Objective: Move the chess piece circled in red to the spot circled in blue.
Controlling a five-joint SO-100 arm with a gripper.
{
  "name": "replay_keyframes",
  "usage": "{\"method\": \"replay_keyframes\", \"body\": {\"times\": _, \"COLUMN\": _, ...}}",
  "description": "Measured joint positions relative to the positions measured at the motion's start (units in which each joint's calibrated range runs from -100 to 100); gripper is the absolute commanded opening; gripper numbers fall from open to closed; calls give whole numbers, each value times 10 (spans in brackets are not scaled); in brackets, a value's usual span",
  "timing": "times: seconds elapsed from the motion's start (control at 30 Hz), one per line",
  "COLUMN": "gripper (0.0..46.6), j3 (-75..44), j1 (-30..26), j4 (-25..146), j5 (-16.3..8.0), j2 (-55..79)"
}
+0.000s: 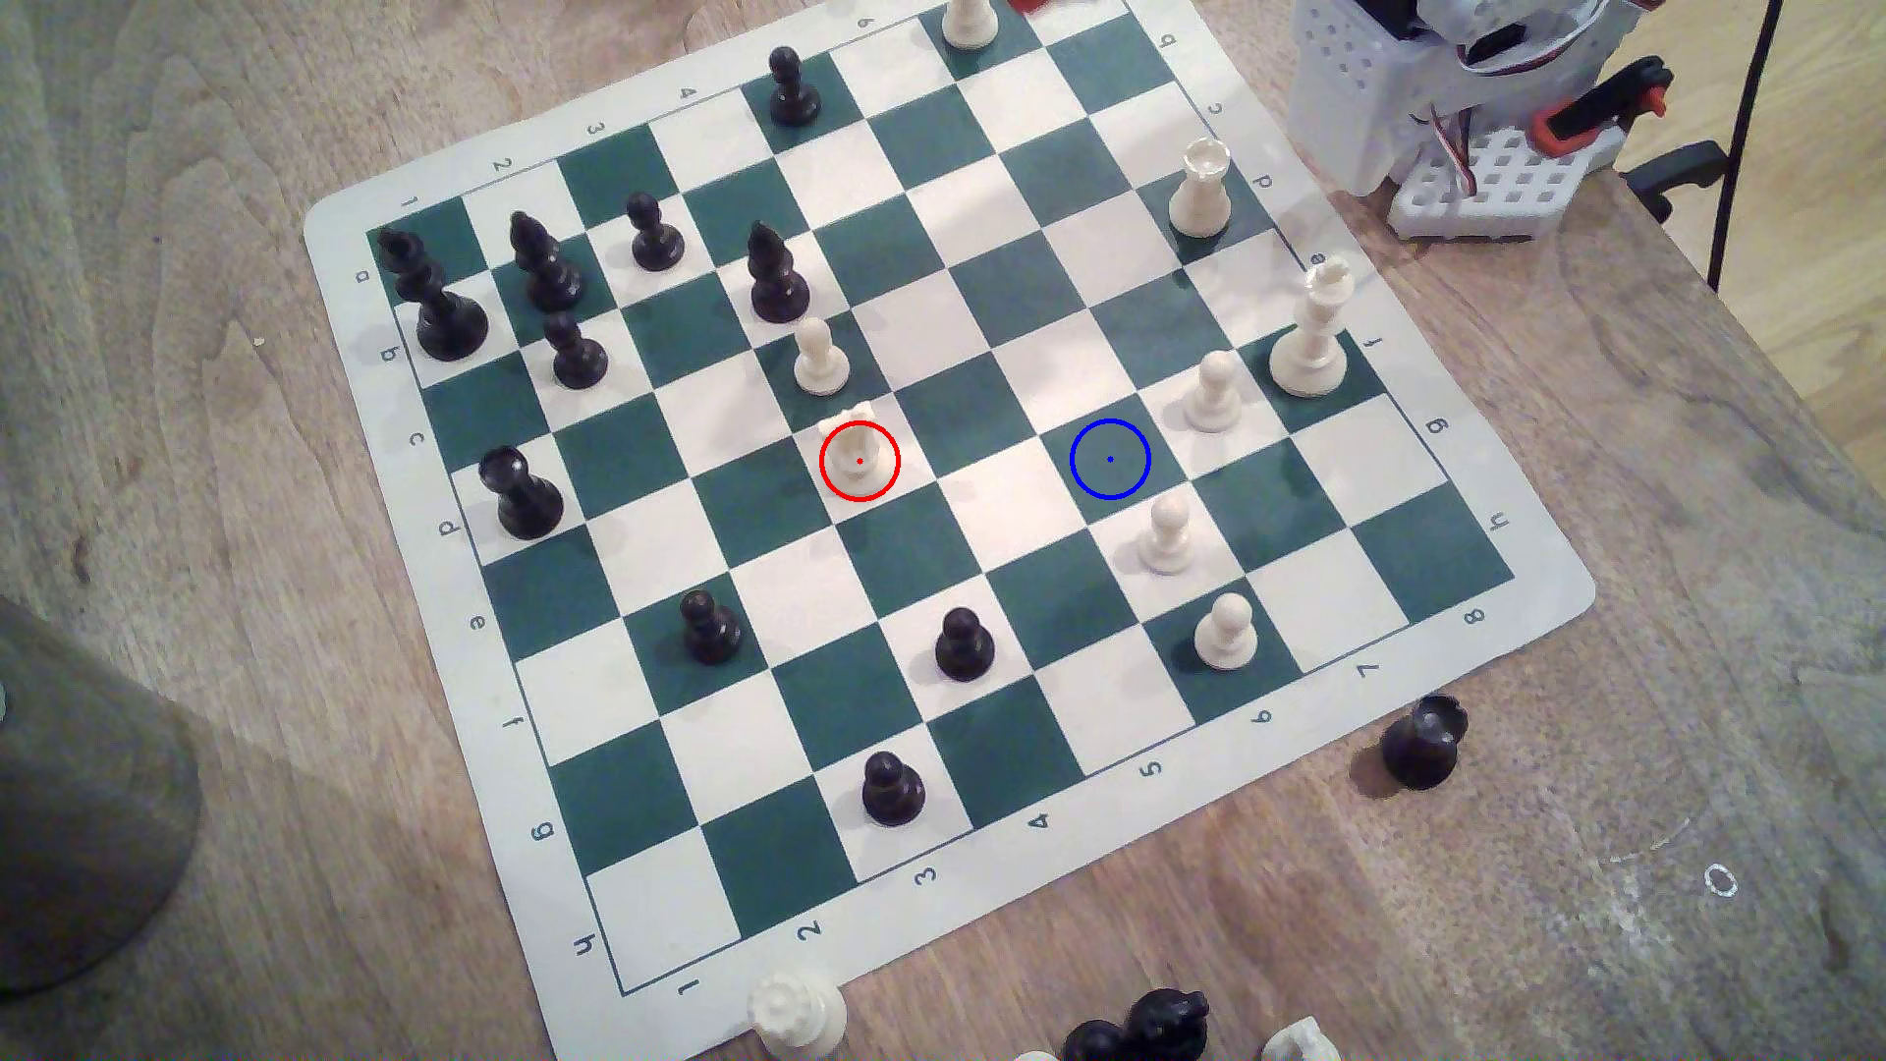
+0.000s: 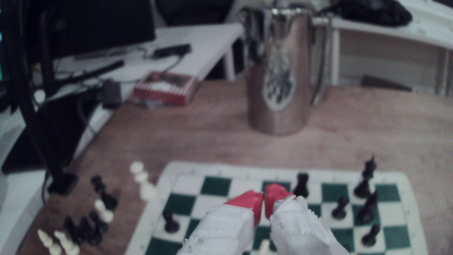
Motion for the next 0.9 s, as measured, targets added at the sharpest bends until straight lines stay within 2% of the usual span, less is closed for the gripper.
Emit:
{"method": "replay_keyframes", "body": {"times": 0.1, "gripper": 2, "j3": -23, "j1": -11, "j4": 37, "j5": -14, "j2": 46}}
{"method": "replay_keyframes", "body": {"times": 0.57, "gripper": 9, "j3": -185, "j1": -29, "j4": 40, "j5": -89, "j2": 446}}
{"method": "replay_keyframes", "body": {"times": 0.73, "gripper": 3, "j3": -254, "j1": -18, "j4": 22, "j5": -110, "j2": 550}}
{"method": "replay_keyframes", "body": {"times": 0.9, "gripper": 2, "j3": -292, "j1": -18, "j4": 36, "j5": -120, "j2": 604}}
